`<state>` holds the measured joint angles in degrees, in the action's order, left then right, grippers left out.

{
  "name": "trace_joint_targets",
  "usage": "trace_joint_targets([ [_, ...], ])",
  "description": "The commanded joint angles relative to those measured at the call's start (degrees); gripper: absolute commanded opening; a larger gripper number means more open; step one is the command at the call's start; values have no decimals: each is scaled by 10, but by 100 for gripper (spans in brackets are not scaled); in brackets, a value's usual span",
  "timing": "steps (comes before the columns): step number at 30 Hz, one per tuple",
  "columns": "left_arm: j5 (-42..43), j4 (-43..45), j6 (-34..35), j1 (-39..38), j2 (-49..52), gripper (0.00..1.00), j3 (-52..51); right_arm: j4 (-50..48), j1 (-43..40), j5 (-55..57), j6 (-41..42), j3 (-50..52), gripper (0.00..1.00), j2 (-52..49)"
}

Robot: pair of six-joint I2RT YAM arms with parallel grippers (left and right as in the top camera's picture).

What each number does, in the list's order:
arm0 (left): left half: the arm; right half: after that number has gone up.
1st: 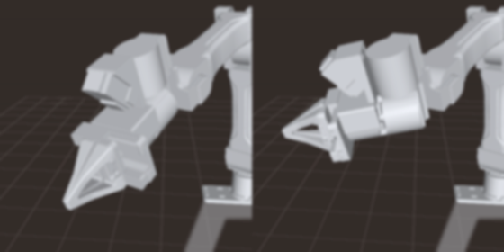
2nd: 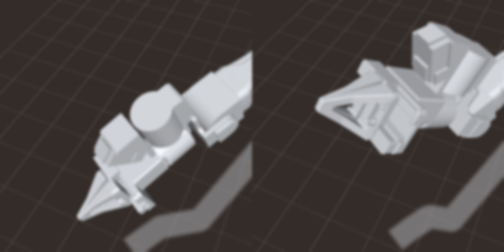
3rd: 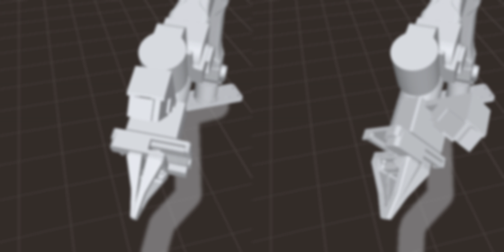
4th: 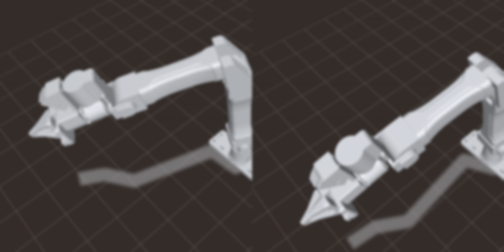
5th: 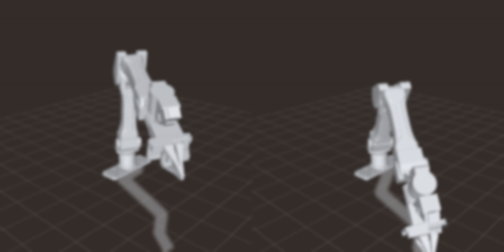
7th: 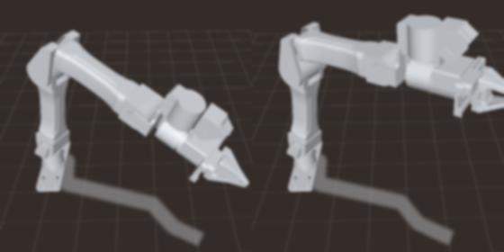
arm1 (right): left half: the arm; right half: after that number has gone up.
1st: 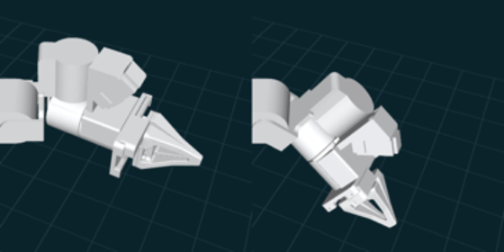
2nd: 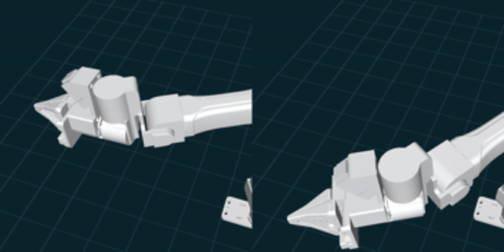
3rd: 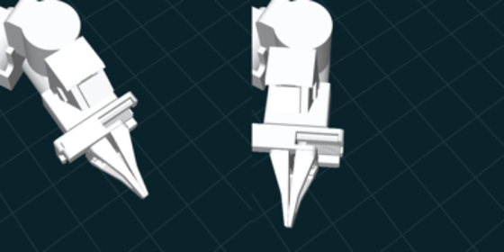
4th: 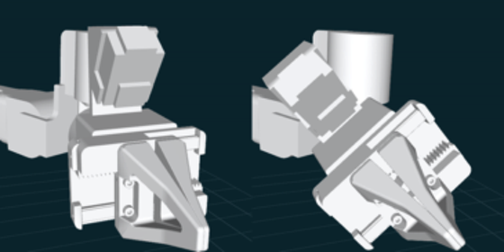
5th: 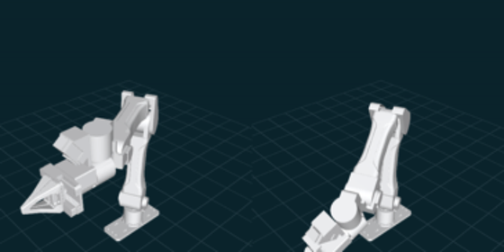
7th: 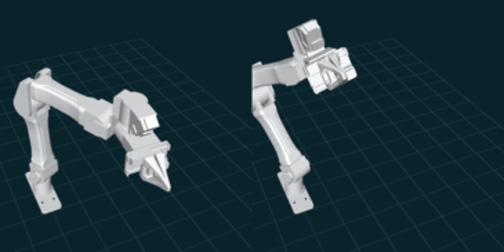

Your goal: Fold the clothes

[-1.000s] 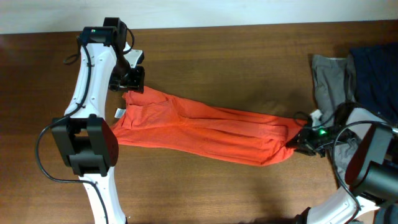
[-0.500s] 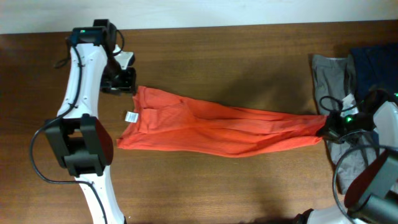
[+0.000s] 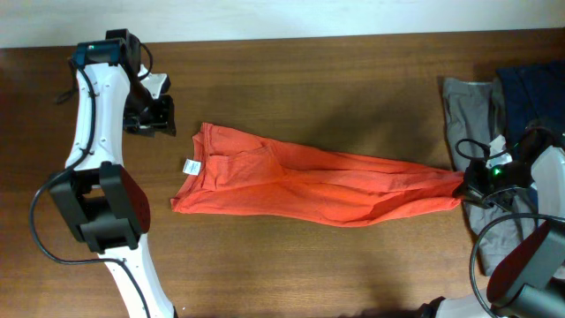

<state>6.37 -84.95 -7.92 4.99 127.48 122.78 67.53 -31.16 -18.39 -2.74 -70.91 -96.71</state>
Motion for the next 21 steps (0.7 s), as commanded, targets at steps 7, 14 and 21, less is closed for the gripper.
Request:
trace_joint_targets([
  [7, 47, 3, -3, 12, -18, 43, 17, -4, 63, -40, -15, -16, 4, 27],
  [14, 85, -45, -3, 44, -19, 43, 110, -18, 248, -41, 32, -37, 4, 48],
  [21, 85, -89, -3, 68, -19, 45, 189, -118, 426, -41, 109, -37, 4, 30],
])
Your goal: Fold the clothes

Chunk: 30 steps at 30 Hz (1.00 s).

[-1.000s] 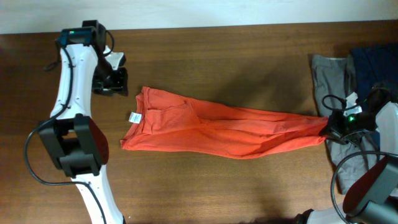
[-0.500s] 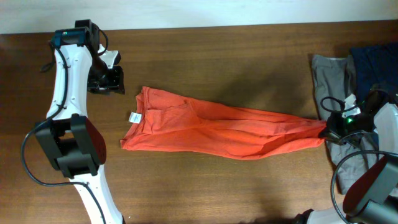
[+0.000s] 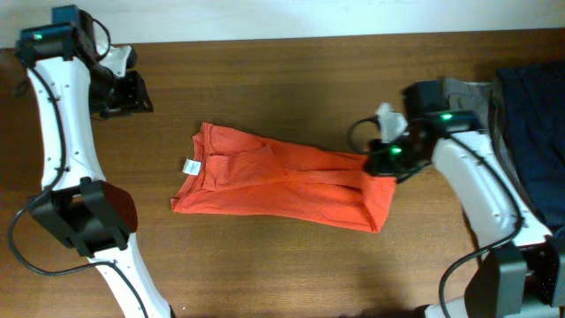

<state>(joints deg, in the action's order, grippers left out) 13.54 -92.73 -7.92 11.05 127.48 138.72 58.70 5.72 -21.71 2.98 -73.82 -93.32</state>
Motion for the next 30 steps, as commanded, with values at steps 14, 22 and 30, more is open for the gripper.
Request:
trace_joint_targets([
  [14, 13, -36, -3, 9, -19, 48, 38, -198, 251, -18, 121, -7, 4, -97],
  [22, 13, -36, -3, 9, -19, 48, 38, -200, 228, -18, 123, -8, 53, -71],
  [30, 13, -31, -3, 9, -19, 49, 38, -164, 148, -20, 125, -8, 41, -56],
])
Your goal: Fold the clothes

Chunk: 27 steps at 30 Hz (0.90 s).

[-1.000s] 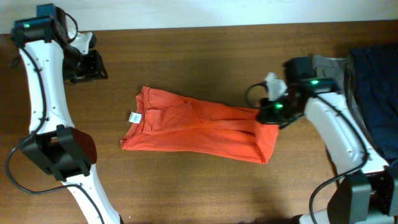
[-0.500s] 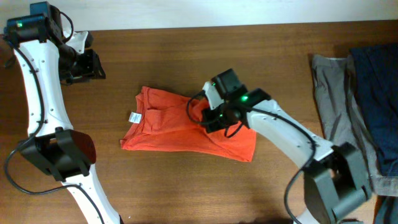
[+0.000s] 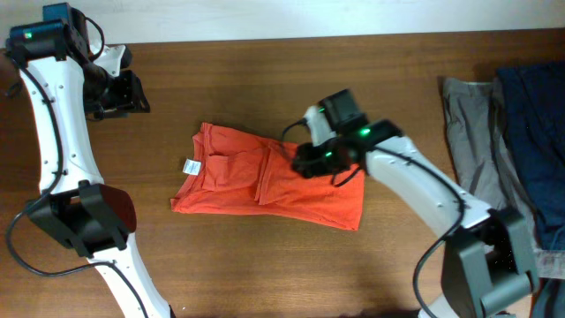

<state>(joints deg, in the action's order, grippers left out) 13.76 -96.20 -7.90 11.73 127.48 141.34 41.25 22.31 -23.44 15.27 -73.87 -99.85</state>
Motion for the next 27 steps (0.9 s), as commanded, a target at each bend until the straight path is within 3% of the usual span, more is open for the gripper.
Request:
trace_joint_targets([
  [1, 11, 4, -3, 2, -18, 49, 12, 14, -19, -1, 3, -7, 41, 7],
  [2, 16, 6, -3, 0, -18, 51, 12, 20, -22, 7, 3, -7, 41, 3],
  [6, 78, 32, -4, -8, -18, 63, -7, 50, -44, 48, 37, -7, 57, 2],
  [9, 84, 62, -4, -16, -18, 71, -55, 54, -74, 36, 35, -7, 59, 12],
  [14, 136, 150, -3, -19, -18, 78, -223, 85, -147, -17, -22, -7, 61, 57],
  [21, 205, 250, -3, -21, -18, 78, -401, 153, -225, -16, -79, -7, 63, 101],
  [27, 166, 326, -3, -33, -18, 78, -493, 166, -253, -16, -91, -7, 63, 103],
])
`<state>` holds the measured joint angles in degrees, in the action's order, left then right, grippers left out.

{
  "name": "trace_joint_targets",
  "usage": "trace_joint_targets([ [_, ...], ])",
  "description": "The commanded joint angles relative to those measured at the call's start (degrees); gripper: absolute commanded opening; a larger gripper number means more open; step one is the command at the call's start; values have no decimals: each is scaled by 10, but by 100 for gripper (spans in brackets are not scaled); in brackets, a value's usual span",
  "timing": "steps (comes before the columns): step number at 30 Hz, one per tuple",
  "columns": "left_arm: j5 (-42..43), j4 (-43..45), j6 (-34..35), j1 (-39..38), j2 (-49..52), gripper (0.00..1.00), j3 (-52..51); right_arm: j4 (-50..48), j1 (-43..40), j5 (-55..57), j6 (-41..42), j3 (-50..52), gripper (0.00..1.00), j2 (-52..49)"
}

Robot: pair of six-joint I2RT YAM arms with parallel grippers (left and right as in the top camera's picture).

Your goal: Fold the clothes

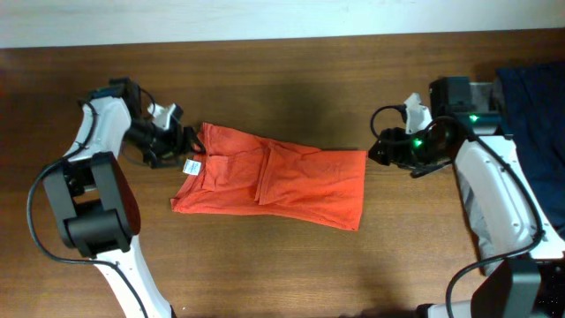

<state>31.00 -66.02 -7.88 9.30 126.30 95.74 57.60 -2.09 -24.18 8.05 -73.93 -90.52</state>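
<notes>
An orange garment [300, 181] lies flat mid-table, folded in half, with its fold edge on the right and a white label [190, 166] at its left waistband. The leg ends lie on top, near the middle. My left gripper [179, 141] sits low at the waistband's far left corner, fingers spread, touching or nearly touching the cloth. Just right of the fold edge my right gripper [380, 152] is off the cloth, holding nothing, and looks open.
A grey garment [467, 210] and a dark blue one [537, 106] lie piled at the table's right edge, partly under the right arm. The table's far edge meets a white wall at the top.
My right gripper was over the garment's middle with the leg ends; now it is off the cloth, right of the fold. My left gripper came from the far left corner to the waistband.
First the garment lay stretched full length, my right gripper shut on its leg ends at the far right. Then the leg ends were over the right part, then over the middle. Now they lie released on top and the garment is half as long.
</notes>
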Motion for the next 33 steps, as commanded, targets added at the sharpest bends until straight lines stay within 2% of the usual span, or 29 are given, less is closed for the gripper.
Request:
trace_joint_targets([
  [1, -6, 33, -4, -10, -6, 78, -46, 3, -9, -9, -19, -7, 63, 9],
  [8, -3, 90, -3, -45, -6, 77, -102, 3, -9, -9, -19, -7, 63, 9],
  [10, -1, 104, -3, -61, -6, 70, -112, 3, -9, -9, -19, -7, 63, 9],
  [12, -4, 109, -3, -77, -6, 58, -115, 4, -9, -9, -19, -7, 63, 9],
  [13, -4, 111, -3, -84, -6, 42, -115, 6, -9, -9, -19, -7, 63, 9],
  [16, -4, 111, -3, -88, -7, 8, -114, 10, -9, -9, -19, -7, 63, 9],
  [17, -4, 111, -3, -86, -7, 0, -114, 12, -9, -9, -19, -7, 63, 9],
  [21, -7, 74, -3, -69, -8, 0, -93, 16, -9, -9, -23, -7, 63, 9],
  [24, -44, -10, -3, -39, -19, 1, -26, 22, -9, -9, -34, -7, 63, 9],
  [29, -110, -135, -3, -12, -31, 1, 138, 22, -9, -9, -34, -7, 63, 9],
  [33, -145, -189, -3, -33, -31, 0, 263, 23, -9, -9, -34, -7, 63, 9],
])
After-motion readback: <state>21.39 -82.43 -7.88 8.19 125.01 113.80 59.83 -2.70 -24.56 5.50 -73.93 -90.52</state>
